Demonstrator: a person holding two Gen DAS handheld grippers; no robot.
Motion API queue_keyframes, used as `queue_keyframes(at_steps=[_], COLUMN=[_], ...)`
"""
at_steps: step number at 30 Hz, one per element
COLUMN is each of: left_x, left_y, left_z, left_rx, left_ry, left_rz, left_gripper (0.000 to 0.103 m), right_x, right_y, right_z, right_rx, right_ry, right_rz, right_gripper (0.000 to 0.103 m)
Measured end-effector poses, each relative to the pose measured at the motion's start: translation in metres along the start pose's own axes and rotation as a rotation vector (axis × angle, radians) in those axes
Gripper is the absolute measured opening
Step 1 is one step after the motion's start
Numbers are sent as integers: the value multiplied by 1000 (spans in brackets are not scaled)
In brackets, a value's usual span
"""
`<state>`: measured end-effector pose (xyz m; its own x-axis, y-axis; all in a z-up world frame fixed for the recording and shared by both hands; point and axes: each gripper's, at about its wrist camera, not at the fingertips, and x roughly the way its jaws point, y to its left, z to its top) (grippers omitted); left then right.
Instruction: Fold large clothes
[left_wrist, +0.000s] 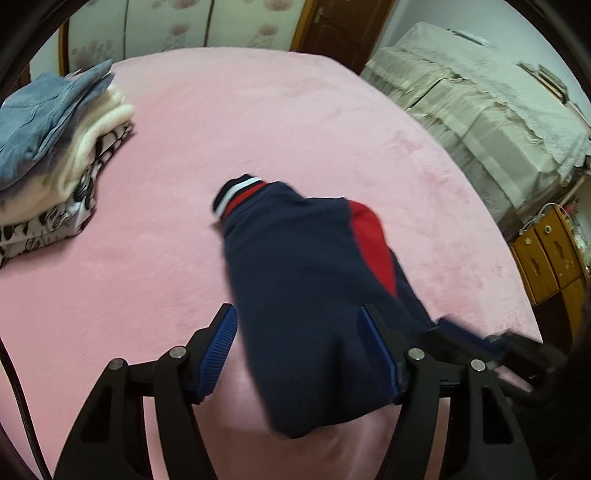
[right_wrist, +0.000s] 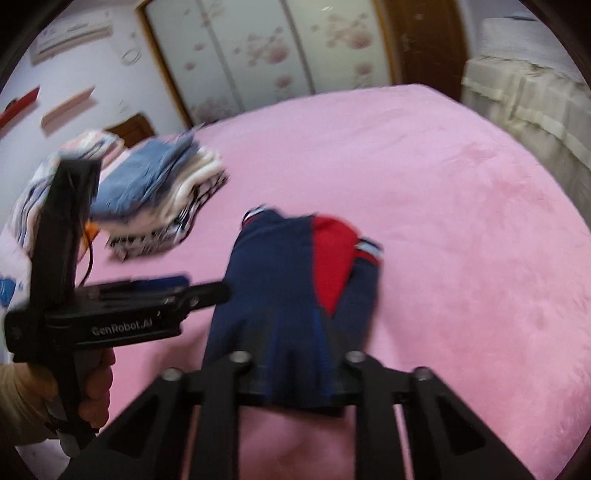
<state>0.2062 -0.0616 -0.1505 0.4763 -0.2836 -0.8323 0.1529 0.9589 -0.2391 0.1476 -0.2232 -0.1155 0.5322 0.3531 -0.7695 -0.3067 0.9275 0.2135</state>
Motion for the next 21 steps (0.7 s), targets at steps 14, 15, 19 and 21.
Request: queue_keyframes(at_steps=[14,15,19,21], left_x=[32,32,32,30], left_y=[-16,-16,-13,-13], left_z=[-26,-26,-24,-24], left_rx=[125,128,117,112], left_ry=[71,70,74,79], left_rz=[12,12,-4,-5], left_gripper=[25,25,29,35], right_x=[37,38,36,31], right_y=[-27,-27,-22,-21], right_z=[-52,-52,-51,-48], right_rx=[96,99,79,74], right_ry=[151,149,149,151], right_rz=[-86,-85,-92,-90], right_gripper=[2,2,2,2])
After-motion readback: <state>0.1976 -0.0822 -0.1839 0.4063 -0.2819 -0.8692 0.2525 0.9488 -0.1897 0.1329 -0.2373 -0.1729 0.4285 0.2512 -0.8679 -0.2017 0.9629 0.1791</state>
